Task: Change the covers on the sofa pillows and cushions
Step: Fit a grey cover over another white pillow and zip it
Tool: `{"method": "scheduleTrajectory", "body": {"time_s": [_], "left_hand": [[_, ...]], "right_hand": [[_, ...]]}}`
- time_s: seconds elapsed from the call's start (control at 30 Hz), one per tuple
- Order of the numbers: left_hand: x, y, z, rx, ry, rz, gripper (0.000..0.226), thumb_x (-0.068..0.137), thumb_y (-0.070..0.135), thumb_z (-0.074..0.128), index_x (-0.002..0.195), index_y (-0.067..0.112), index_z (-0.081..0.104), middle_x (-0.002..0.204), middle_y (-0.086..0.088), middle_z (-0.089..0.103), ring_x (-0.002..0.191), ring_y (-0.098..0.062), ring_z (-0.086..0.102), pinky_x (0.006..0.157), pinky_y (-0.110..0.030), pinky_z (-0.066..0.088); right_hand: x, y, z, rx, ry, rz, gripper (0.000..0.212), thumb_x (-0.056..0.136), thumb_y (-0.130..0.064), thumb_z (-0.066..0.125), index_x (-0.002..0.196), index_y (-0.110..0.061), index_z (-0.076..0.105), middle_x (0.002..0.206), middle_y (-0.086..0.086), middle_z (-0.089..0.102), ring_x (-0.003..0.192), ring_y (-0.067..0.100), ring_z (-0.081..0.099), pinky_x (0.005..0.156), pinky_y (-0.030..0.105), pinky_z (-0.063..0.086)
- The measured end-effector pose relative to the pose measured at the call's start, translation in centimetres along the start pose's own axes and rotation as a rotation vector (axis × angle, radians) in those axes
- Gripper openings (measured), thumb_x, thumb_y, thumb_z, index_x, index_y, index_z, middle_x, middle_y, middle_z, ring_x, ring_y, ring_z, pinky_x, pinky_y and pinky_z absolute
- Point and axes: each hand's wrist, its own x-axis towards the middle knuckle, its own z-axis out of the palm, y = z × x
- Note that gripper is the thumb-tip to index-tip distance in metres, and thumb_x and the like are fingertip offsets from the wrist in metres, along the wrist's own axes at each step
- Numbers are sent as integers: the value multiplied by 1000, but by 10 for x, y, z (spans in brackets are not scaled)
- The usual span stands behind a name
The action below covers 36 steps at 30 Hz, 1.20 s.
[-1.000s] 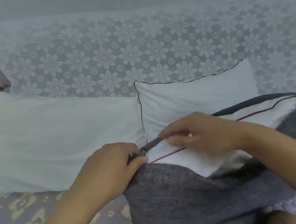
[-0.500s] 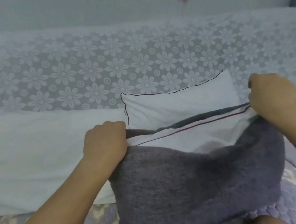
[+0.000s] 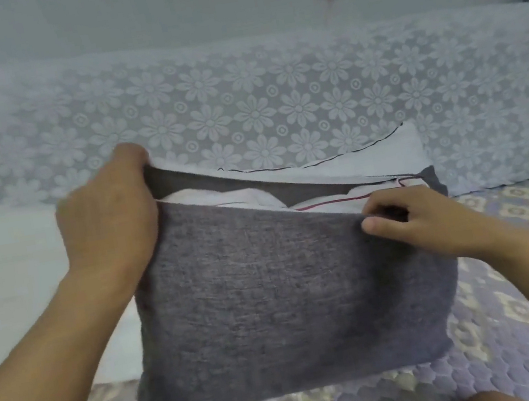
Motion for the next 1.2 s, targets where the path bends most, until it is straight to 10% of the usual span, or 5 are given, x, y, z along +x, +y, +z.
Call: {"method": "scheduleTrajectory", "body": {"time_s": [0.2,0.43,0.63,0.87,1.2], "left_hand": [[13,-41,1,321,-947,85,17,94,22,48,95,29,64,110,-3,66,99,-29,62,89,-40,52],[-30,6,16,-438,-808,273,37,96,62,44,119,39,62,115,17,58,110,-5,53,99,-33,44],[-6,45,16,-316,-1110,360,32,95,56,55,82,27,51,83,9,58,77,-12,55,67,-30,42],[-33,39,-13,-218,-1287,386,24,101,53,48,88,33,44,89,12,57,81,-4,53,72,-28,41],[-48,31,22,-203,-1005,211,23,105,39,42,91,30,58,102,5,66,99,-20,61,89,-36,49]], "right_hand": [[15,-11,33,-201,-254,-12,31,90,-48,66,75,-24,54,71,-5,58,68,9,55,67,30,44],[15,-30,-4,-12,-184,-63,30,82,-20,80,73,-23,52,72,-12,53,67,10,49,61,23,36],[30,3,-31,-159,-110,138,13,87,-28,73,75,-29,67,62,-14,52,62,8,50,58,21,39],[48,25,10,-122,-25,15,25,93,-37,68,70,-30,60,118,-11,57,111,5,51,92,26,42],[-1,76,-12,289,157,296,32,102,-37,53,73,-23,62,77,-9,60,74,13,52,72,30,37]]}}
